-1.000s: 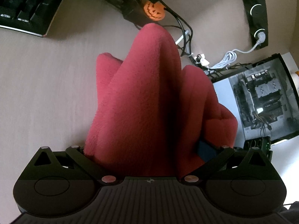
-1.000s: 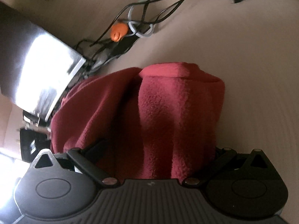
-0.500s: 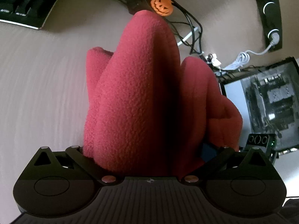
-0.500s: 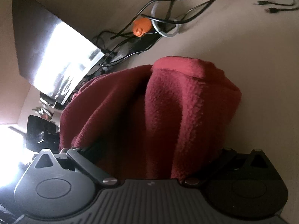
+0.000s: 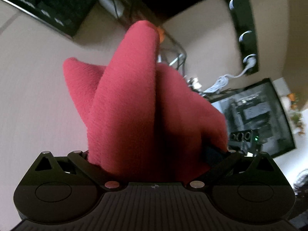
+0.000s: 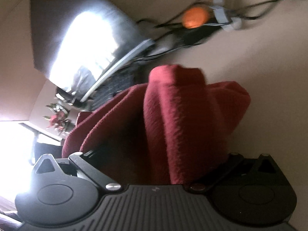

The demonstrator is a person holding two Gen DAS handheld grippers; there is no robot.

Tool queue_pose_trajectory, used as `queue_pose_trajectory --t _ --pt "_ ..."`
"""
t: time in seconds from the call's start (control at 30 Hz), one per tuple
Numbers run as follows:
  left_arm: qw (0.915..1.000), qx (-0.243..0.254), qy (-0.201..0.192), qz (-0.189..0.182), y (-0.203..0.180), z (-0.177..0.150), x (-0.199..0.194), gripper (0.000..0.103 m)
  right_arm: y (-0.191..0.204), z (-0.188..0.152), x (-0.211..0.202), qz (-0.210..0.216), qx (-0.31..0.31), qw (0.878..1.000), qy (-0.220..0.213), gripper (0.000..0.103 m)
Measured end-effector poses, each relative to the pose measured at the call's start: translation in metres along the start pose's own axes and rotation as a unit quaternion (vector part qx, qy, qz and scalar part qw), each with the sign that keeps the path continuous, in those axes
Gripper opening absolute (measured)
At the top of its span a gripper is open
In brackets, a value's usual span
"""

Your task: Fold clothes

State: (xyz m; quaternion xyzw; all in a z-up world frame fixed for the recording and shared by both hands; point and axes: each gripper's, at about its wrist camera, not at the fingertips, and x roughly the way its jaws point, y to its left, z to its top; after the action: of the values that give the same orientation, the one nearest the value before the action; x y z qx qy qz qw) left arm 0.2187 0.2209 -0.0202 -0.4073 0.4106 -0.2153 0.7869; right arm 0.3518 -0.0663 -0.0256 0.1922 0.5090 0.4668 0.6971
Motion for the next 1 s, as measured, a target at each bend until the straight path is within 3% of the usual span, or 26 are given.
queue_pose_trajectory --t 0.13,0.33,0.37,0.47,0.57,0.73,0.9,1.0 --pt "0.9993 0.011 -0.034 -0.009 0.017 0.008 -0.060 0.103 0.054 0.003 0.049 0.025 -0.033 0.999 -0.004 0.103" --pt "0.9952 0.024 -0.092 0.024 0.050 0.045 -0.144 0.103 0.115 0.028 0.115 0.039 -0.060 0.996 -0.052 0.103" --pt "0.9938 0.030 -0.103 0.031 0.055 0.055 -0.158 0.103 0.120 0.034 0.124 0.026 -0.061 0.996 -0.063 0.103" --pt "0.9883 0.032 -0.127 0.079 0.075 0.079 -0.188 0.103 0.123 0.047 0.145 -0.068 -0.044 0.992 -0.097 0.103" --pt "0.9811 0.015 -0.133 0.139 0.095 0.086 -0.214 0.103 0.125 0.038 0.130 -0.115 -0.054 0.982 -0.139 0.103" --pt "0.9718 0.061 -0.165 0.157 0.086 0.065 -0.251 0.103 0.136 0.019 0.116 -0.231 -0.124 0.948 -0.181 0.103" --pt "0.9558 0.151 -0.201 0.153 0.046 0.070 -0.245 0.103 0.147 0.023 0.131 -0.294 -0.140 0.920 -0.216 0.103" --pt "0.9500 0.189 -0.210 0.132 0.029 0.072 -0.235 0.103 0.142 0.028 0.150 -0.362 -0.137 0.897 -0.214 0.103"
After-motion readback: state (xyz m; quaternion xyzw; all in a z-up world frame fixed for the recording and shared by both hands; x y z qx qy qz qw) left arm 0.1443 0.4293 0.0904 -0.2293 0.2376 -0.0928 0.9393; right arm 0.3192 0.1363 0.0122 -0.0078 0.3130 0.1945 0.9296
